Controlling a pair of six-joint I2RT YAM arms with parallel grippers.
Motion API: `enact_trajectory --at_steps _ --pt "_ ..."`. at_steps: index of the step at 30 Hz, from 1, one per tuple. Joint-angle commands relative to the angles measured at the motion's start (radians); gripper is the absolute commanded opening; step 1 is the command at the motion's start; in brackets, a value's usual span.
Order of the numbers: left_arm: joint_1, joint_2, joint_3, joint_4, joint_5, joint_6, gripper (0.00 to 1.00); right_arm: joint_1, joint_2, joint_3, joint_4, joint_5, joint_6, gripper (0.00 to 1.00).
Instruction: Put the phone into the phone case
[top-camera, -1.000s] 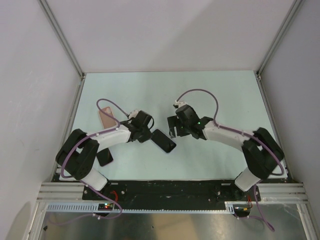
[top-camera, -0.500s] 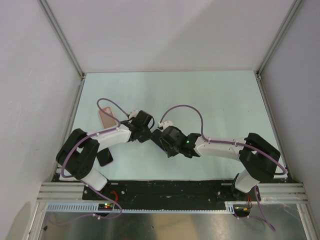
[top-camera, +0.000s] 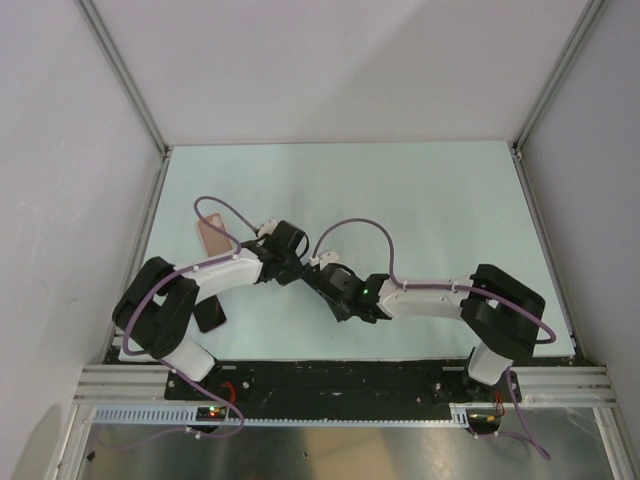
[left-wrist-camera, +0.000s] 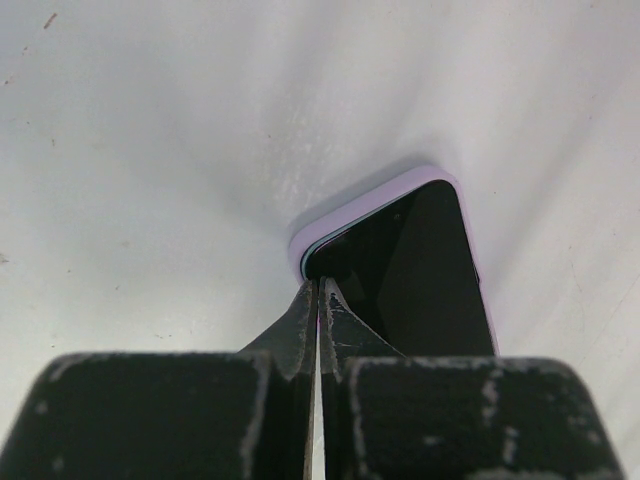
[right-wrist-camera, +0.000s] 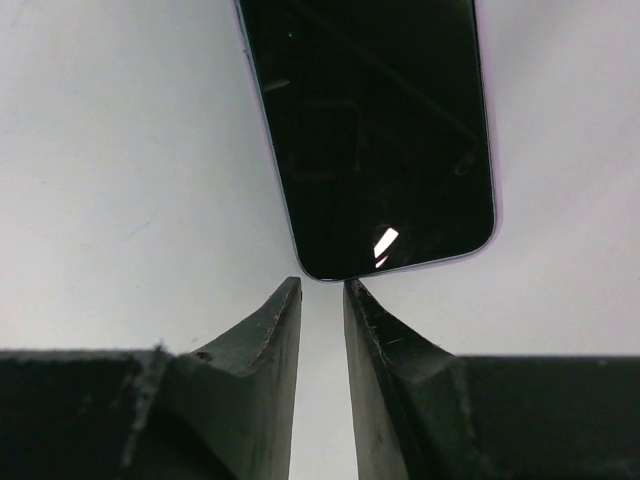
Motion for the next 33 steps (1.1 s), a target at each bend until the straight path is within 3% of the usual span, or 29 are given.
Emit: enact_trajectory --at_steps 1,11,33 --pt "-0.006 0.113 -0.039 0.021 -0.051 0.011 0.00 0.013 0.023 0.033 0.015 0.070 -0.014 0.28" --pt "-0.005 0.116 -0.038 0.020 -0.049 0.012 0.00 0.056 -0.026 0.066 -0.027 0.130 -0.027 0.28" --pt "-0.004 0.115 -0.038 0.019 -0.048 0.015 0.00 0.051 0.084 0.129 -0.048 0.133 -0.049 0.23"
